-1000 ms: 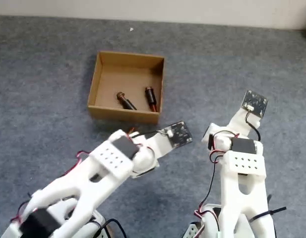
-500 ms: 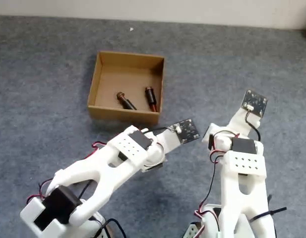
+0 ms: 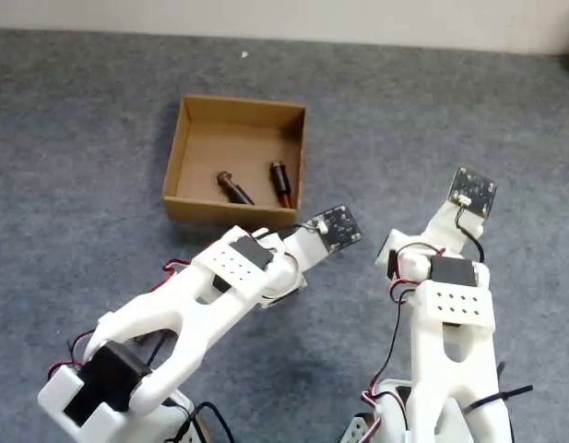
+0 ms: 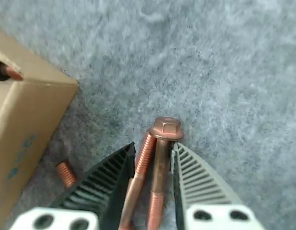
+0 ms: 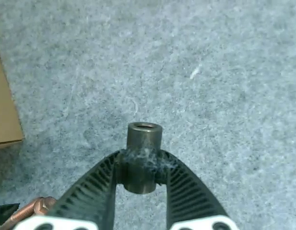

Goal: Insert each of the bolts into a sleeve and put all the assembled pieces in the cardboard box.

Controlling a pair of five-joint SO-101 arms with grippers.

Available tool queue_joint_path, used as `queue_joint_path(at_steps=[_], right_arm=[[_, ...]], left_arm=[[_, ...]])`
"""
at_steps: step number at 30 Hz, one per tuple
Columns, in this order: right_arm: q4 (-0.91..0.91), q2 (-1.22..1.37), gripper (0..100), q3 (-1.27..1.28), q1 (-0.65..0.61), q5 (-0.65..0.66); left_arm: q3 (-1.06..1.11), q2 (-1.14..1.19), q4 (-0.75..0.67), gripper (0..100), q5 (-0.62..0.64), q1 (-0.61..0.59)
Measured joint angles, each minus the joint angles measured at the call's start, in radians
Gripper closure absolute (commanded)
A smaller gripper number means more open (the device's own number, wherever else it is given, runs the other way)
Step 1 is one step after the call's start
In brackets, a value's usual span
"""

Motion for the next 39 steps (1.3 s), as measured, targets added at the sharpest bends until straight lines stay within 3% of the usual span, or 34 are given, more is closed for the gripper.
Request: queue_joint_path(at_steps=[19, 25, 39], right_arm=[[0.0, 0.0, 99.3, 0.0, 0.0, 0.0], [0.0, 0.0, 99.3, 0.0, 0.0, 0.0], [0.0, 0.0, 99.3, 0.0, 0.0, 0.0]], left_arm=[[-0.044, 0.097, 0.02, 85, 0.0, 0.04], [-0.16, 0.19, 0.112, 100, 0.0, 0.041], [-0.16, 0.17, 0.149, 100, 0.048, 0.044]])
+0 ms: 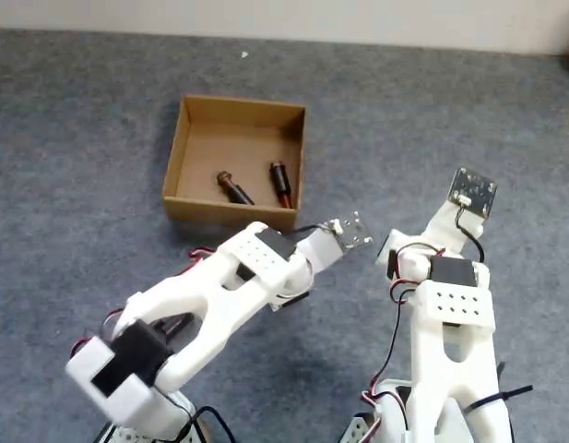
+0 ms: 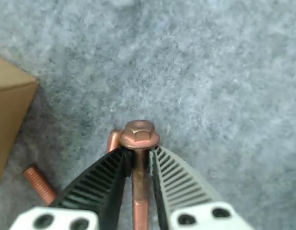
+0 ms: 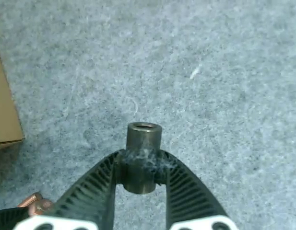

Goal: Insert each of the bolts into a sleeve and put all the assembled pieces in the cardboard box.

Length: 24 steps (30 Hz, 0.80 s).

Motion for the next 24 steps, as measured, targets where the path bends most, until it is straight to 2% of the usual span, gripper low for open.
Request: queue_joint_path(at_steps=[7, 11, 19, 24], right_arm=[[0.0, 0.0, 99.3, 0.0, 0.0, 0.0], [0.0, -0.032, 99.3, 0.0, 0.0, 0.0], [0.0, -0.325, 99.3, 0.13, -0.002, 0.0], [0.0, -0.482, 99.3, 0.195, -0.106, 0.0]], left_arm=[[0.166, -0.287, 0.0, 100, 0.008, -0.002], [0.258, -0.482, 0.0, 100, 0.075, -0.026], [0.396, -0.852, -0.003, 100, 0.161, -0.152], [0.491, -1.123, -0.003, 100, 0.226, -0.189]])
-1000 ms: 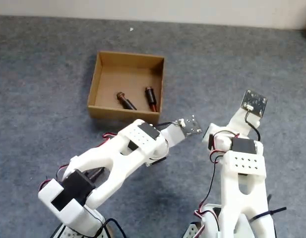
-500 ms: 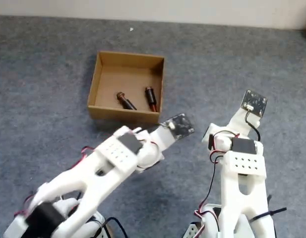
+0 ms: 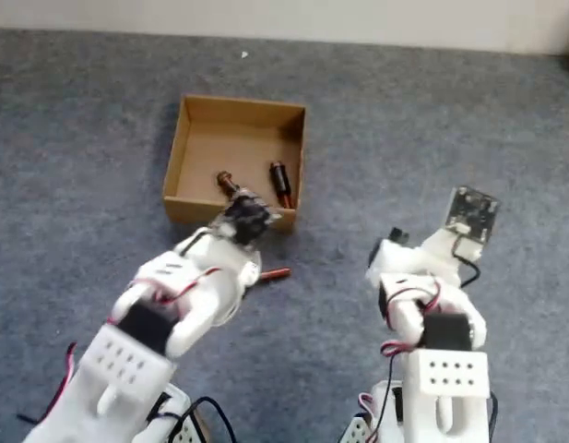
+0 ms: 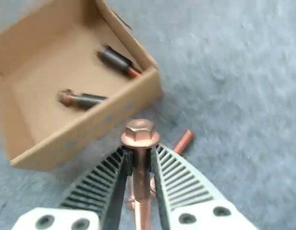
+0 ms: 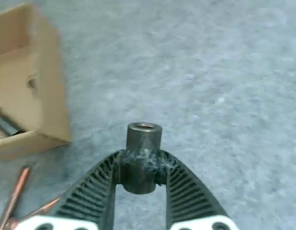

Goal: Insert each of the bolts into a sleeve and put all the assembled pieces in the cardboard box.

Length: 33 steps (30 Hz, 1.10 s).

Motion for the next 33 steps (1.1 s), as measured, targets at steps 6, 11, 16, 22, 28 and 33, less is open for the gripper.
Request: queue_joint_path(at_steps=[6, 11, 16, 22, 28, 33], right_arm=[[0.0, -0.066, 99.3, 0.017, -0.126, 0.005], [-0.008, -0.1, 99.3, 0.017, -0.218, 0.005], [-0.095, -0.141, 99.3, 0.017, -0.324, 0.005], [-0.216, -0.166, 99.3, 0.017, -0.474, 0.011], [-0.384, -0.172, 99.3, 0.176, -0.58, 0.135], [-0.644, -0.172, 99.3, 0.384, -0.589, 0.187]], left_arm=[[0.091, -0.321, 0.0, 100, 0.077, -0.074], [0.121, -0.534, 0.002, 100, 0.137, -0.11], [0.121, -0.672, 0.002, 100, 0.146, -0.115], [0.121, -0.724, -0.057, 99, 0.149, -0.117], [0.121, -0.724, -0.181, 99, 0.149, -0.115], [0.121, -0.724, -0.244, 99, 0.149, -0.089]])
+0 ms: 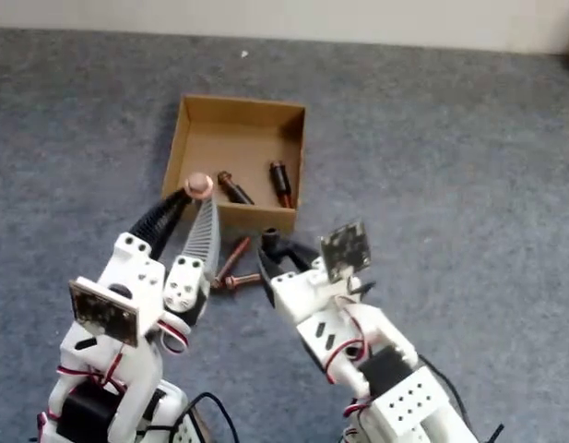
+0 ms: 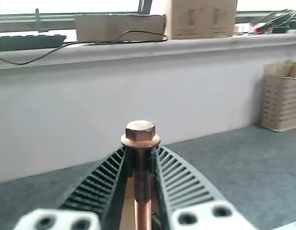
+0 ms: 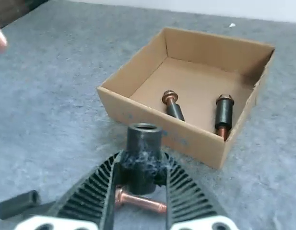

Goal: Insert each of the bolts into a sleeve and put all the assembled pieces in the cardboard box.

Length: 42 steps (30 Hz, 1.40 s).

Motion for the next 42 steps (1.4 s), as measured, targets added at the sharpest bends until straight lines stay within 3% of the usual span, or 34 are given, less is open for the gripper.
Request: queue_joint_path(at_steps=[7, 10, 23, 42], right_arm=[[-0.402, -0.002, 99.3, 0.137, -0.003, 0.133], [-0.48, -0.002, 99.3, 0.137, -0.002, 0.16], [-0.502, 0.0, 99.3, 0.137, -0.002, 0.167], [-0.502, 0.0, 99.3, 0.137, -0.003, 0.173]], left_arm=[[0.0, 0.0, -0.008, 99, 0.0, 0.135], [0.0, -0.002, -0.008, 99, 0.0, 0.161], [0.066, -0.002, -0.044, 99, 0.0, 0.21], [0.124, 0.0, -0.276, 99, 0.0, 0.196]])
